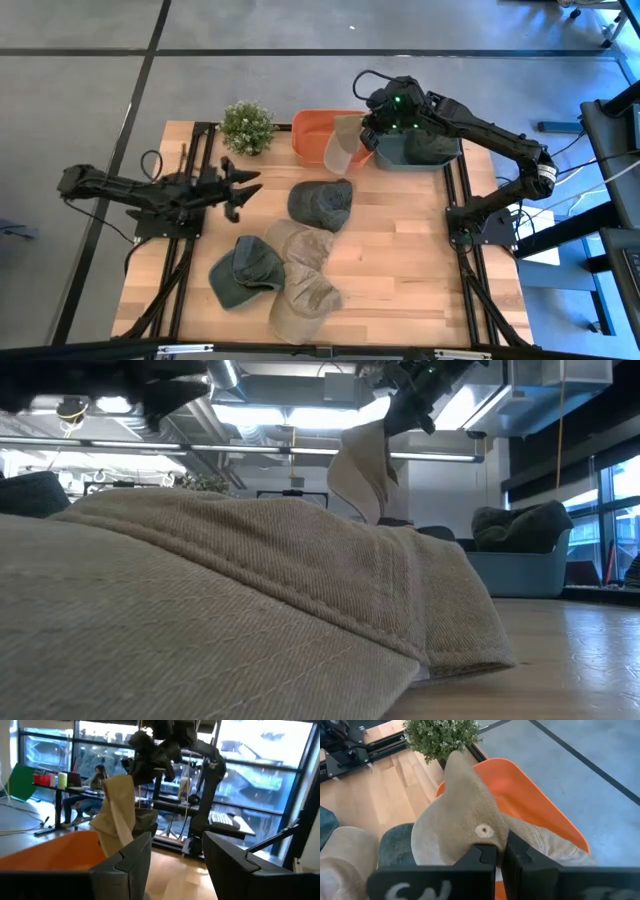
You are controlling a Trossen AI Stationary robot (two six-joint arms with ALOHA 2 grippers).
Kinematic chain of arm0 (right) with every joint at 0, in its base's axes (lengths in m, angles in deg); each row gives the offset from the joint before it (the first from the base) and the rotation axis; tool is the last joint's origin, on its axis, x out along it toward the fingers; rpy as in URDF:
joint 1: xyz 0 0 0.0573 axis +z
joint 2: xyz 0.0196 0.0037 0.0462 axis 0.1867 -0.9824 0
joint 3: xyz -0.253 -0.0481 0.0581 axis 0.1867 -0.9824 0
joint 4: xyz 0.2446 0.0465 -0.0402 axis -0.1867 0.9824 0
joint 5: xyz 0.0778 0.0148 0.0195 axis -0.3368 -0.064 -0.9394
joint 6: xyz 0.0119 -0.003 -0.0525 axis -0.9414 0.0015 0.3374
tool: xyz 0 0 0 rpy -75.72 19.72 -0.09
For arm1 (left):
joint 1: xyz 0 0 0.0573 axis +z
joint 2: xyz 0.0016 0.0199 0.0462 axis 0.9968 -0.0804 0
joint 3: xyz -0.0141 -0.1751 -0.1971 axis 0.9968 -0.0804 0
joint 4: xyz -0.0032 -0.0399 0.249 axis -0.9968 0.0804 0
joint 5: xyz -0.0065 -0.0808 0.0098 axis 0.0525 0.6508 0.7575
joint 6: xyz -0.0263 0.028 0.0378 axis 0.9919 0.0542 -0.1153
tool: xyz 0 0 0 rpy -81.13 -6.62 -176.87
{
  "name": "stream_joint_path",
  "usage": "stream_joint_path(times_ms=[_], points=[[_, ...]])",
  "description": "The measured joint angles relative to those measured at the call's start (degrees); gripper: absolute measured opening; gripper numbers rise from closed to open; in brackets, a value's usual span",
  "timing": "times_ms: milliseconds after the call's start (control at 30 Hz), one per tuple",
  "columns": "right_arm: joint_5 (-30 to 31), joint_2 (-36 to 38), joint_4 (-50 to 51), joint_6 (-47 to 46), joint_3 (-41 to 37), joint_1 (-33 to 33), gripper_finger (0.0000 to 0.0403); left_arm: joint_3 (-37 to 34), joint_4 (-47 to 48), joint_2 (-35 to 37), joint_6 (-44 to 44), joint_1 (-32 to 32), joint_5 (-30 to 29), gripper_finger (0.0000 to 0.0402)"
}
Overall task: Pick & Place hat
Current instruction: Put the right brown cap into the orange bin
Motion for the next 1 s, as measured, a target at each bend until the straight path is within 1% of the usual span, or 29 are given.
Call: stream_joint_path(times_ms=[200, 333, 367, 400, 533, 667, 800, 900, 1000], points=[[-0.07, -0.02, -1.17, 0.2, 0.0, 1.0, 0.0009, 15.81, 0.17, -20.14, 1.11, 7.34, 4.82, 0.0173], [-0.15, 0.23, -2.59, 1.39, 0.0, 1.01, 0.001, 22.47, 0.5, -31.14, 0.72, 10.12, 10.6, 0.0173], [-0.2, 0.36, -2.94, 1.48, 0.0, 1.0, 0.001, 23.52, 0.48, -33.46, -0.02, 10.45, 11.1, 0.0173], [-0.48, 0.56, -3.29, 1.59, 0.0, 0.99, 0.001, 24.29, 0.43, -35.57, -0.94, 10.6, 10.61, 0.0173], [-1.45, 2.18, -3.0, 3.15, 0.38, 0.98, 0.001, 24.88, -5.07, -42.5, -4.7, 10.22, 2.73, 0.0173], [-1.66, 3.88, -2.51, 3.83, 2.15, 1.0, 0.001, 24.92, -13.24, -46.52, -6.44, 10.22, 1.31, 0.0173], [-1.65, 5.32, -2.91, 4.3, 3.83, 1.29, 0.001, 24.92, -17.23, -49.72, -8.89, 10.21, -0.23, 0.0173], [-1.66, 5.55, -3.35, 4.45, 5.04, 1.31, 0.001, 24.92, -22.14, -52.41, -11.01, 10.07, -0.5, 0.0173], [-1.66, 5.53, -4.53, 4.4, 5.73, 1.33, 0.001, 24.92, -25.82, -55.09, -11.0, 9.76, -3.4, 0.0173]])
